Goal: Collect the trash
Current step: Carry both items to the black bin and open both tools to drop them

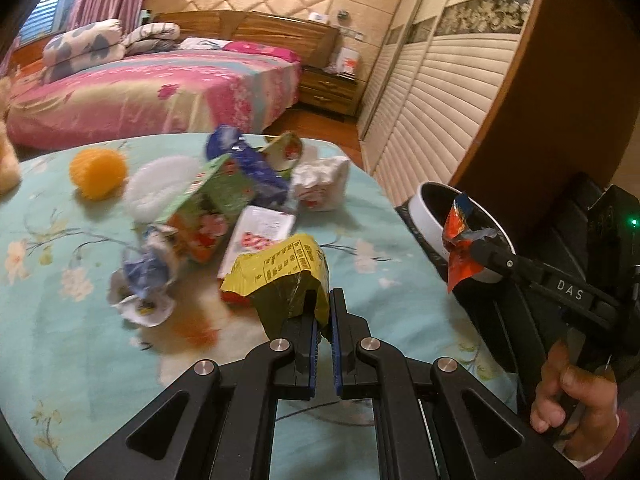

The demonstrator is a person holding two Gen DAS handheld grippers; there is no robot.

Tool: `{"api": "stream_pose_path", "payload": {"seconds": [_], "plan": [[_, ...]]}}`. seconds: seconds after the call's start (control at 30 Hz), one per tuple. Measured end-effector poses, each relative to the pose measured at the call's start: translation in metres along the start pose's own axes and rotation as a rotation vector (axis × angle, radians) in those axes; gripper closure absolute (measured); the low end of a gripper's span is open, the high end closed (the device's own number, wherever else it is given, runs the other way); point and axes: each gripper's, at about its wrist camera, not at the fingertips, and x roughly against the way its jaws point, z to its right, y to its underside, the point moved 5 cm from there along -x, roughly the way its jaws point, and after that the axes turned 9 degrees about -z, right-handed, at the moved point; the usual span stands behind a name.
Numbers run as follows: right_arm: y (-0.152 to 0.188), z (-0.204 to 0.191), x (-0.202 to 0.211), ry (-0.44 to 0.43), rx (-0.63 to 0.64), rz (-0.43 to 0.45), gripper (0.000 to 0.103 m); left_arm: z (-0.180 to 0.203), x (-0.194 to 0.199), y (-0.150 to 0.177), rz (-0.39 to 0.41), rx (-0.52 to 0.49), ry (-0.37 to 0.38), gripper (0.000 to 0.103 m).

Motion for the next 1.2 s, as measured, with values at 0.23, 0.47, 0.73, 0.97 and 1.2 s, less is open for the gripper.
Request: {"api": "stream_pose_path", "payload": {"seconds": [0.23,0.47,0.73,0.97,1.2], "plan": [[-0.002,0.026,0.018,0.030,-0.031,0.026,0.093,0.030,-0.021,-0.012,-0.023,-0.040,0.019,0.099],[-0.006,0.053,0.030,0.054,-0.073,0.051,0.093,0.059,-0.044,-0.025,-0.041,-0.098,0.034,0.099],[-0.010,0.073,0.031,0.079,-0.108,0.057,0.093,0.078,-0.066,-0.038,-0.057,-0.130,0.042,0.099],[-0.014,0.086,0.033,0.086,-0.120,0.068,0.093,0.092,-0.077,-0.046,-0.062,-0.155,0.050,0.099],[-0.025,0.096,0.037,0.098,-0.126,0.080,0.093,0.112,-0.091,-0.062,-0.063,-0.192,0.070,0.099]]}}
